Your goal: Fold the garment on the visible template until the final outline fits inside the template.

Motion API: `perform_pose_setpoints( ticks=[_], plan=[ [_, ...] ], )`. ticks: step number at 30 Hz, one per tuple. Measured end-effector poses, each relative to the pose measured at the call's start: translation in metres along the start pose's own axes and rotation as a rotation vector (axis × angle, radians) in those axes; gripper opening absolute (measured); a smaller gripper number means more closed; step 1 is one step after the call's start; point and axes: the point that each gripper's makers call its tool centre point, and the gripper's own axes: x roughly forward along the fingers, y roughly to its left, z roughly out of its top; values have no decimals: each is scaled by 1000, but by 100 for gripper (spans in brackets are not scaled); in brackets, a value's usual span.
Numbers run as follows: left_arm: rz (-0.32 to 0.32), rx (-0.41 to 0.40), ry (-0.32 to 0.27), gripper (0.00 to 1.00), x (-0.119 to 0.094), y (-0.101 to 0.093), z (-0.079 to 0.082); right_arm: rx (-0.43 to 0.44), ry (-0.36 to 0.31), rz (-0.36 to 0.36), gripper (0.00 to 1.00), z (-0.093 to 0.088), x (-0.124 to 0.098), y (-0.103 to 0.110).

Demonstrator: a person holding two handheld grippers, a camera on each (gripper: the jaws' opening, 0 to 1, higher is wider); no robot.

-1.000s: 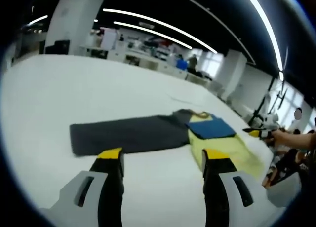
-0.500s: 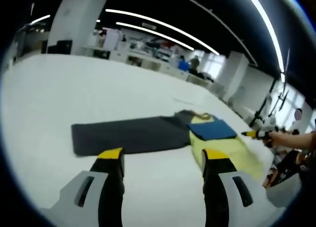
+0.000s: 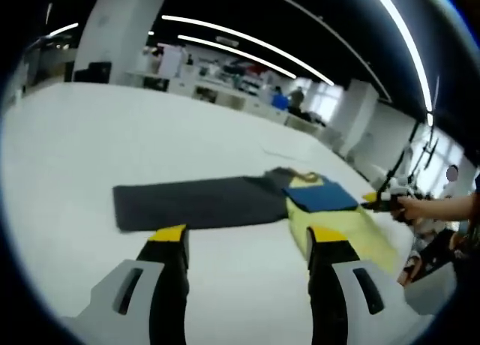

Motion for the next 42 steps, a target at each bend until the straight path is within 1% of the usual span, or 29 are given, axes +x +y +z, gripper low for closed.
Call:
perform_pose_setpoints(
  ticks=[2,5,6,8,9,11,15,17,22,24,26,28,30,32,35,36,38,39,40,42],
  plan=[
    [8,-4,1,59,-2,2,-1,93,-20,30,46,7,5,1],
    [11,-7,-7,59,-4,2,-1,162,-36,35,43,12,7,-2],
    [12,-9,-6,59,-5,2,-1,197,-37,36,40,13,7,-4],
    [14,-11,-7,59,-6,3,-2,224,-43,32,32,12,4,-5],
    [15,-13,-7,59,-6,3,-2,240,-48,44,23,12,3,-2],
    [16,-15,-5,60,-7,3,-4,270,-54,55,12,11,1,2],
    [15,-16,4,60,-6,3,-8,286,-63,45,3,9,-1,5],
    [12,-16,5,60,-6,2,-8,293,-72,44,1,10,-3,6],
    [7,-12,8,59,-4,1,-7,281,-80,19,0,11,-5,3],
    [4,-12,8,59,-4,0,-7,253,-80,9,0,12,-7,3],
    [3,-9,9,59,-4,-1,-7,215,-85,-23,0,13,-10,-2],
    [3,-10,10,59,-3,-1,-7,205,-80,-17,0,13,-11,0],
    [3,-12,14,59,-3,-1,-9,127,-79,-67,0,15,-14,-10],
    [0,-13,14,59,-2,-1,-10,144,-74,-54,0,14,-13,-8],
    [0,-13,17,59,-2,-2,-11,128,-76,-62,0,16,-13,-9],
    [0,-14,17,59,-2,-2,-11,110,-71,-73,0,15,-13,-10],
    [2,-16,16,59,-2,-1,-12,50,-56,-81,0,14,-13,-10],
    [1,-18,15,59,-2,-1,-12,18,-44,-102,0,13,-12,-14],
    [1,-21,16,59,-2,-2,-12,5,-35,-115,0,12,-12,-16],
    [1,-20,17,59,-1,-2,-13,9,-27,-126,0,10,-9,-19]
  ],
)
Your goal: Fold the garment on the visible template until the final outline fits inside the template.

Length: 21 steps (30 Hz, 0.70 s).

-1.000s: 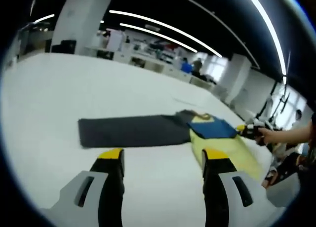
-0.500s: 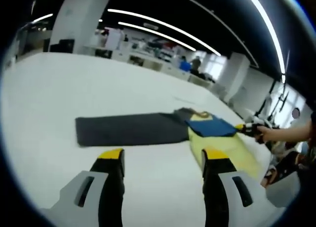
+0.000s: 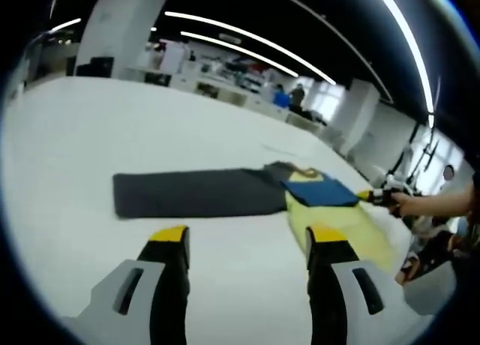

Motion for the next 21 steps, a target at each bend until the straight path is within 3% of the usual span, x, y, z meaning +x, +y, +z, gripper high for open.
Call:
perform_pose_setpoints(
  ticks=[16,21],
  plan=[
    [6,-2,-4,58,-4,1,1,-8,22,-42,0,-4,8,-13],
    [5,1,-6,59,-4,1,1,-122,-53,-8,0,14,-5,-6]
  ],
)
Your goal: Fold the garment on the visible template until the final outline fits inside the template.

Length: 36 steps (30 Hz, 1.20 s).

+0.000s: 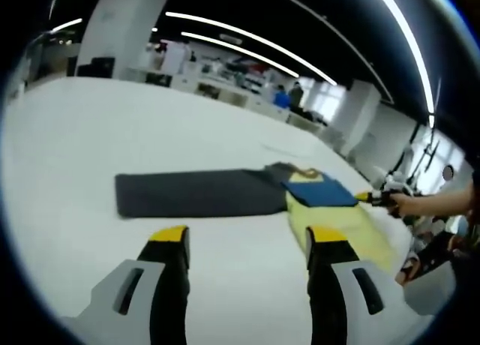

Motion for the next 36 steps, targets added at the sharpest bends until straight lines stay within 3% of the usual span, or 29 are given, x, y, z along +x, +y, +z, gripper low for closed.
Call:
perform_pose_setpoints(
  ticks=[4,6,10,15,18,21,36],
  plan=[
    [-2,0,-2,59,1,0,0,-43,-27,6,2,9,-8,-2],
    [-4,-3,-5,59,2,-1,1,-60,-45,27,11,12,-13,1],
    [-8,-3,-4,59,4,-1,0,-138,-64,49,43,14,-22,8],
    [-12,-5,-2,59,6,-3,-1,-288,24,89,76,-10,-30,21],
    [-15,-6,-4,59,6,-4,0,-341,26,122,95,-18,-32,30],
    [-17,1,-1,59,6,-5,1,-356,29,136,100,-21,-34,34],
    [-25,-1,6,59,13,-8,-1,-397,14,156,100,-17,-47,41]
  ],
)
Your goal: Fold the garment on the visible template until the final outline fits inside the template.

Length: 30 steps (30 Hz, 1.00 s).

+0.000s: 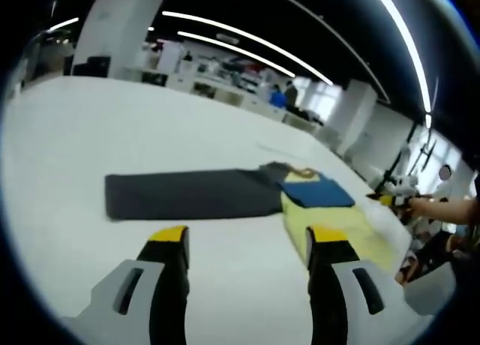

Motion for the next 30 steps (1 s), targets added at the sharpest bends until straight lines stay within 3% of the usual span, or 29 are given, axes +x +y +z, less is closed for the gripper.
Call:
perform_pose_setpoints(
  ticks=[9,12,16,19,20,23,30],
  plan=[
    [38,-9,25,59,6,16,-6,-5,21,-6,99,-10,-16,1],
    [89,-27,34,59,6,33,-6,2,22,-8,98,-12,-18,3],
    [180,-43,-7,56,3,67,7,7,20,-11,98,-15,-22,5],
    [299,-78,-45,56,-2,103,13,25,8,-16,97,-16,-25,6],
    [302,-86,-64,57,-1,107,16,28,6,-19,97,-16,-26,6],
    [351,-126,-21,53,2,125,2,38,-1,-22,96,-20,-31,8],
    [437,-199,-50,43,5,144,-8,76,-7,-60,95,-31,-51,3]
  ],
)
